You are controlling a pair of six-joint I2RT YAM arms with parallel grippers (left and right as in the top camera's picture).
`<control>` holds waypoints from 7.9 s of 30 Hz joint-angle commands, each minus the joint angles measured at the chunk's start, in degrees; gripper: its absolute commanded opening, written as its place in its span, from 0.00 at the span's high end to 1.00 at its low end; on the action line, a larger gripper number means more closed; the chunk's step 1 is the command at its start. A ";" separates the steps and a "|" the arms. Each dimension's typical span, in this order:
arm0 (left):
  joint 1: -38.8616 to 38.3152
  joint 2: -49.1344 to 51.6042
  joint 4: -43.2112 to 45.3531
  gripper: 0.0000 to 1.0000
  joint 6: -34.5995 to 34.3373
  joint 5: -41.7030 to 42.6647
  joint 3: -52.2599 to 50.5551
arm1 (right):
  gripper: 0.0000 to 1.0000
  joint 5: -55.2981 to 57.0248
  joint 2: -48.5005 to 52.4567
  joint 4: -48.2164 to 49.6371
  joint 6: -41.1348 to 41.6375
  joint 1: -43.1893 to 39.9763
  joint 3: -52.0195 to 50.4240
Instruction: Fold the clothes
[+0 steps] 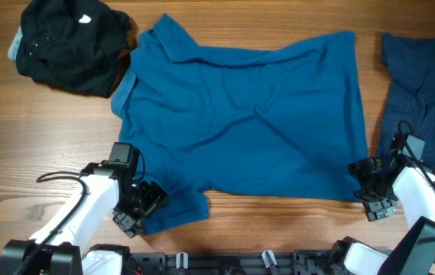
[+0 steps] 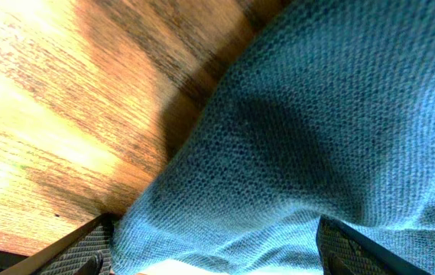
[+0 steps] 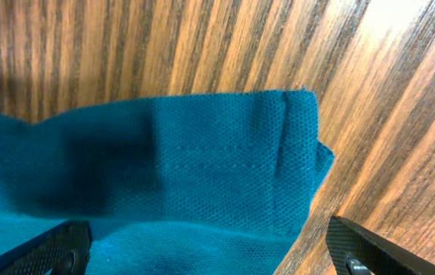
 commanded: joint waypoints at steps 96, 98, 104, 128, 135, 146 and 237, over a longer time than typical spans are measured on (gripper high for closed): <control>7.72 -7.30 11.74 0.96 -2.73 -17.22 19.32 | 0.96 -0.50 -5.55 -8.35 -7.89 -0.24 13.27; 7.72 -6.91 13.25 0.96 -2.73 -17.31 19.32 | 0.96 -0.50 -5.55 -7.52 -7.21 -0.24 12.92; 7.72 -5.75 16.94 0.96 -2.73 -17.42 19.30 | 0.96 -2.54 -5.55 -4.98 -5.38 1.81 12.92; 7.69 -0.28 20.39 0.81 -2.51 -22.58 19.30 | 0.76 6.78 0.55 7.45 -2.80 14.60 12.92; 7.69 -0.28 22.69 0.00 -2.49 -22.53 19.30 | 0.00 4.35 0.55 9.33 -8.83 14.60 12.92; 7.65 -7.93 14.49 0.00 6.51 -17.46 21.68 | 0.00 -2.67 -6.23 -3.19 -13.42 14.60 19.58; 7.93 16.33 -1.88 0.96 3.37 -4.09 21.14 | 0.93 -3.04 15.89 4.26 -14.05 14.60 8.81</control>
